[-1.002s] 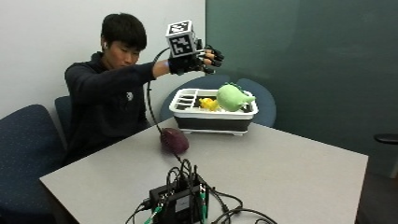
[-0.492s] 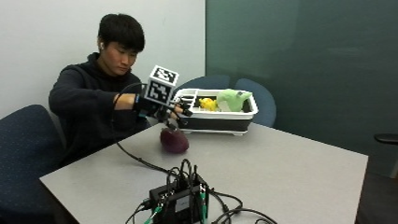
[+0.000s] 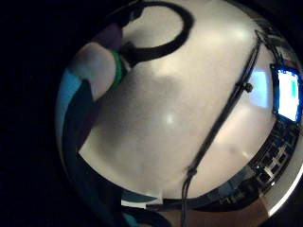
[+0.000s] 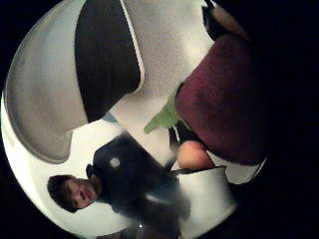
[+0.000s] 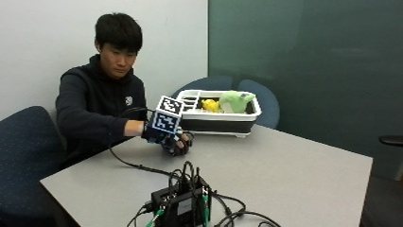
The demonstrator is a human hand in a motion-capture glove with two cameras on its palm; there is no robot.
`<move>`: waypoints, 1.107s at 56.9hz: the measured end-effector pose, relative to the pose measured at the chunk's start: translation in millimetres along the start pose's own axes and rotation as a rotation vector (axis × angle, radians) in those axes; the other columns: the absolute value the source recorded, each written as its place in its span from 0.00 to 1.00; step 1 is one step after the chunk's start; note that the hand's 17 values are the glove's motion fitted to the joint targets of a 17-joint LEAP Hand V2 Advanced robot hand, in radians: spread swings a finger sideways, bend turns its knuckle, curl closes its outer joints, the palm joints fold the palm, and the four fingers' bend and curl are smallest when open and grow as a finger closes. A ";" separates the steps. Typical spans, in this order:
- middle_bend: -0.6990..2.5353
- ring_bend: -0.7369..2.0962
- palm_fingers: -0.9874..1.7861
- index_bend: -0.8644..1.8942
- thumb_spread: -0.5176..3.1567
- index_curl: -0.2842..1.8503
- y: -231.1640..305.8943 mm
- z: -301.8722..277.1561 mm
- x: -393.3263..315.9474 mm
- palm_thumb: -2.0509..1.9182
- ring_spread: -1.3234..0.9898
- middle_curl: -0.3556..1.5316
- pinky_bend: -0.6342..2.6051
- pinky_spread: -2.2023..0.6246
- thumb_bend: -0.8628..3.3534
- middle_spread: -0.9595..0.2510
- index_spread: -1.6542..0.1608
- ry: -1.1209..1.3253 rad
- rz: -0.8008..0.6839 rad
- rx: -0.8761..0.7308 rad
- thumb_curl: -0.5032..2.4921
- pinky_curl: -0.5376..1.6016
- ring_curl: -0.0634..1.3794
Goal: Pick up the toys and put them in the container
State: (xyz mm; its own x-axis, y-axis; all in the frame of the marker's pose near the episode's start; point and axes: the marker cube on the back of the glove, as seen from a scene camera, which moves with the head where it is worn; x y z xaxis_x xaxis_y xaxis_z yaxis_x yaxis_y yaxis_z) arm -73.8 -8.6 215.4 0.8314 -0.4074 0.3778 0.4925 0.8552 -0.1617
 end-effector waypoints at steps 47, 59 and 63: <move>0.41 0.62 0.67 0.52 0.31 0.52 22.3 -217.0 -102.1 0.70 0.37 0.47 0.57 0.65 0.21 0.53 0.74 -0.079 -0.066 0.611 0.44 0.50 0.46; 0.40 0.65 0.62 0.49 0.32 0.56 -46.7 -211.5 -143.4 0.69 0.38 0.51 0.59 0.66 0.20 0.53 0.74 -0.079 0.014 0.484 0.45 0.51 0.49; 0.38 0.63 0.57 0.46 0.37 0.55 -67.9 -203.8 -127.8 0.66 0.39 0.50 0.58 0.66 0.19 0.56 0.74 -0.107 0.103 0.381 0.42 0.50 0.49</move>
State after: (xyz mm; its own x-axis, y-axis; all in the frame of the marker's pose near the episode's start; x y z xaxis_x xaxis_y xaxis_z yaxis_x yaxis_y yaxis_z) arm -161.0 -80.0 -7.7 0.8300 -0.2951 0.4732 0.2607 0.9554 0.1384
